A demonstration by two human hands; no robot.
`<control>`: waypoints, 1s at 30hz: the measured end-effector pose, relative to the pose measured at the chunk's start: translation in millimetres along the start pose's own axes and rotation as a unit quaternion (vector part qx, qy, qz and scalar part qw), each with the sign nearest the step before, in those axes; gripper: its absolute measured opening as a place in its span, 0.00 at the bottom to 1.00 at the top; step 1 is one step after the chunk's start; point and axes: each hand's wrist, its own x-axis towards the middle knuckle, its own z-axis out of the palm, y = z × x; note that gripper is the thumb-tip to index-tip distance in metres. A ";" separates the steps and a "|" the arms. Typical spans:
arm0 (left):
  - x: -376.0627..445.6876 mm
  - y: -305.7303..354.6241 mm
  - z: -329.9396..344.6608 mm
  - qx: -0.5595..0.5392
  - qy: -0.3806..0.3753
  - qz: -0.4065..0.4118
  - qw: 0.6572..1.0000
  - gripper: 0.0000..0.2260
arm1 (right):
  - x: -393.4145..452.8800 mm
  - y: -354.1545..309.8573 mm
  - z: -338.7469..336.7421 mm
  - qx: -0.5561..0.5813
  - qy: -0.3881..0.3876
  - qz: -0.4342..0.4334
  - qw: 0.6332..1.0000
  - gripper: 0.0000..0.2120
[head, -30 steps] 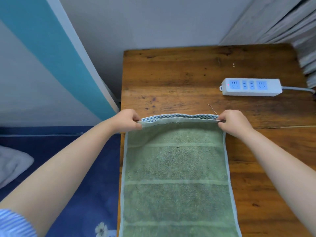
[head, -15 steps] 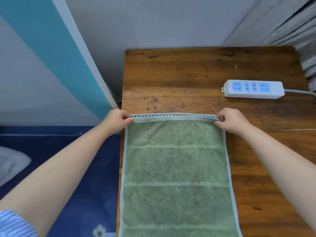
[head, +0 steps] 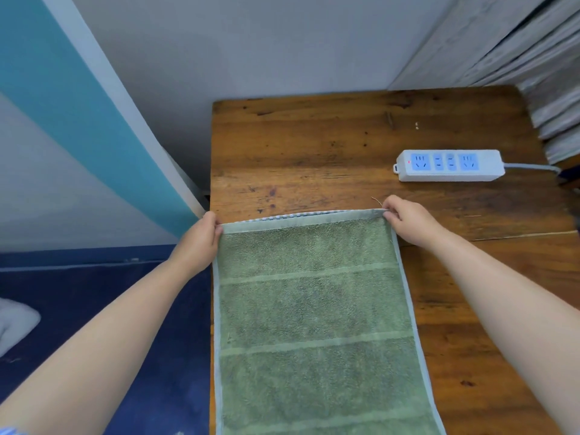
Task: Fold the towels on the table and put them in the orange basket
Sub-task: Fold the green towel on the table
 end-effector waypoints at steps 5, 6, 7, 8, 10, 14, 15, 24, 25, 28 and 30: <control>0.4 2.3 0.6 0.081 -0.025 0.033 0.996 0.11 | 1.1 0.6 2.1 -0.019 0.003 0.016 1.000 0.09; 0.7 2.3 0.7 0.098 -0.029 0.031 0.994 0.11 | 0.8 0.3 3.0 -0.018 0.005 0.023 1.000 0.09; 0.5 2.3 0.9 0.111 -0.033 0.031 0.993 0.12 | 0.2 0.1 4.0 -0.014 0.007 0.032 0.999 0.09; 0.3 1.5 1.2 0.123 -0.035 0.034 0.991 0.12 | -0.2 -0.4 5.3 -0.009 0.009 0.042 0.999 0.09; -1.5 0.2 0.5 0.133 -0.039 0.046 0.989 0.12 | -0.5 -0.9 7.3 0.003 0.014 0.058 0.998 0.08; -6.5 2.0 -5.8 0.140 -0.078 0.051 0.986 0.12 | -0.6 -3.8 3.6 0.010 -0.019 0.046 0.999 0.03; -6.9 3.4 -7.2 0.150 -0.092 0.053 0.983 0.13 | -0.4 -4.7 1.1 0.009 -0.032 0.036 0.999 0.03; -22.8 23.2 -33.5 0.114 -0.049 0.033 0.992 0.13 | -11.7 -12.2 -35.8 0.016 -0.022 -0.053 0.998 0.03; -26.7 26.0 -41.2 0.111 -0.027 0.035 0.993 0.14 | -15.4 -11.7 -44.9 0.032 -0.015 -0.061 0.998 0.04; -38.9 35.4 -61.4 0.121 0.026 0.056 0.991 0.12 | -27.2 -9.6 -65.3 0.059 0.010 -0.088 0.994 0.06; -46.1 43.3 -73.6 0.138 0.060 0.074 0.986 0.11 | -33.4 -9.6 -77.8 0.063 0.034 -0.101 0.992 0.07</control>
